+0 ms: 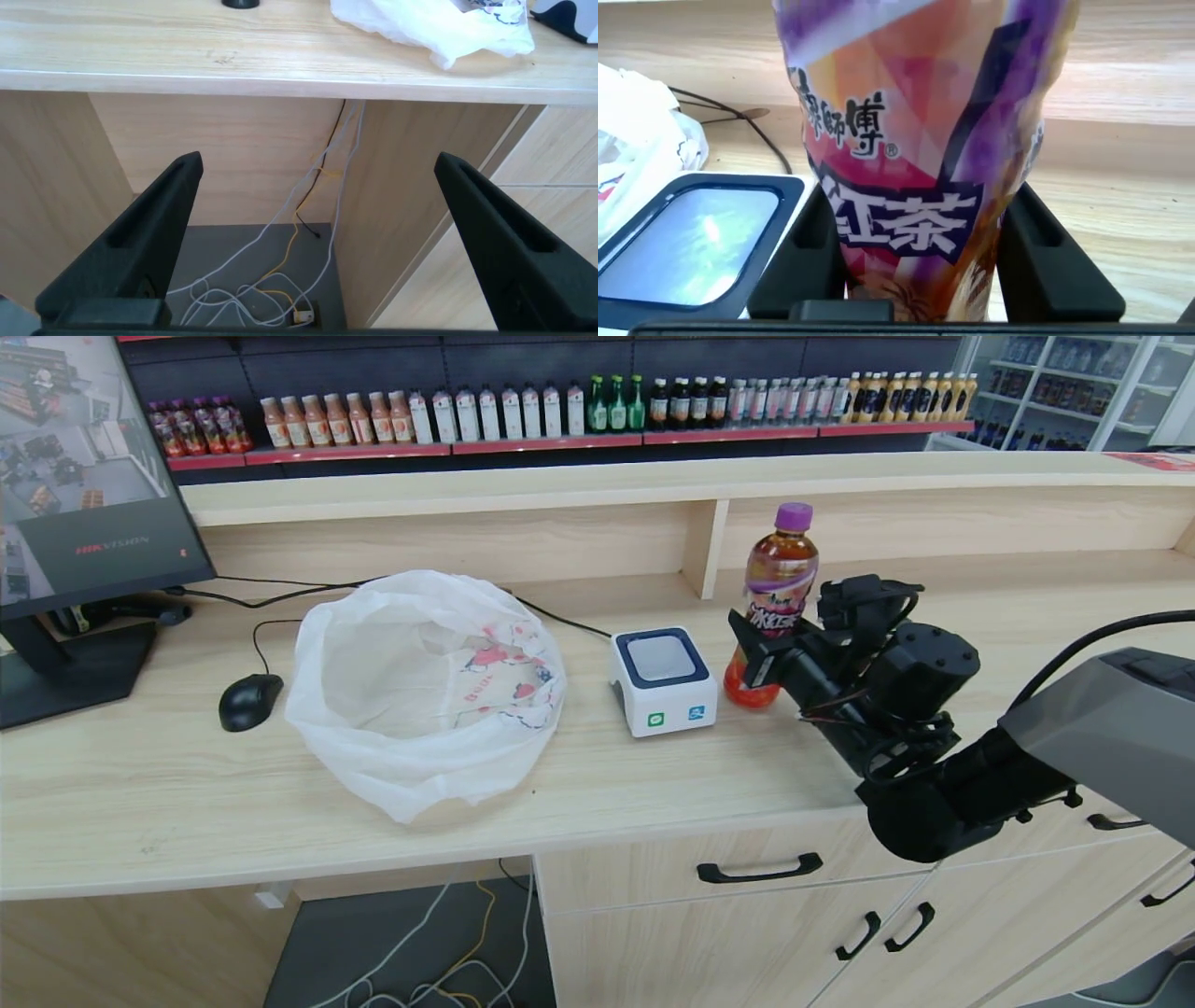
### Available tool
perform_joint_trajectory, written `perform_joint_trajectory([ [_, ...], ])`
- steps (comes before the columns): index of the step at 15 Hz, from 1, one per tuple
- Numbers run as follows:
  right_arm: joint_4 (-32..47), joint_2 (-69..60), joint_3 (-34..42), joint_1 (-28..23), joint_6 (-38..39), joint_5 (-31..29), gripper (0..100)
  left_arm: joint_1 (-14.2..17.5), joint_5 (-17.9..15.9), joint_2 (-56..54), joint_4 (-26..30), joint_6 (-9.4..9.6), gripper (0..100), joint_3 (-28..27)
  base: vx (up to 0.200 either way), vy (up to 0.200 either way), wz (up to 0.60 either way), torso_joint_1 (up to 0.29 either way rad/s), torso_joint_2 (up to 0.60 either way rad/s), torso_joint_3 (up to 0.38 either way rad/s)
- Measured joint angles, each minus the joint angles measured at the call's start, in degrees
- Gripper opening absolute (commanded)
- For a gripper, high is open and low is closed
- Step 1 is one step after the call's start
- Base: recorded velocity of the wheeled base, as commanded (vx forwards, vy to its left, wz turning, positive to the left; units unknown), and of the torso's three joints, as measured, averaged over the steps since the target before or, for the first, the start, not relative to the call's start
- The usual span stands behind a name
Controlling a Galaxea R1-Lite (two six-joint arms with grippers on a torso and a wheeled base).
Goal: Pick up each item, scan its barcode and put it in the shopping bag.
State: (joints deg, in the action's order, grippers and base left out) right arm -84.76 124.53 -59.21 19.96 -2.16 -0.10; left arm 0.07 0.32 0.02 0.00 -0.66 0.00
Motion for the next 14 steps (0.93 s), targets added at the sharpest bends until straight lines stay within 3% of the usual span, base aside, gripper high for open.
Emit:
perform_joint_trajectory([
  [6,-0.39,-4.41,4.22,0.05,0.44,0.00,0,0.00,0.00,0.00,0.00,-0.02,100,0.00,0.000,0.000,0.00,0.000,0.00,0.000],
  [14,-1.65,-17.40,18.42,0.66,0.49,0.17,0,0.00,0.00,0.00,0.00,-0.02,100,0.00,0.000,0.000,0.00,0.000,0.00,0.000],
])
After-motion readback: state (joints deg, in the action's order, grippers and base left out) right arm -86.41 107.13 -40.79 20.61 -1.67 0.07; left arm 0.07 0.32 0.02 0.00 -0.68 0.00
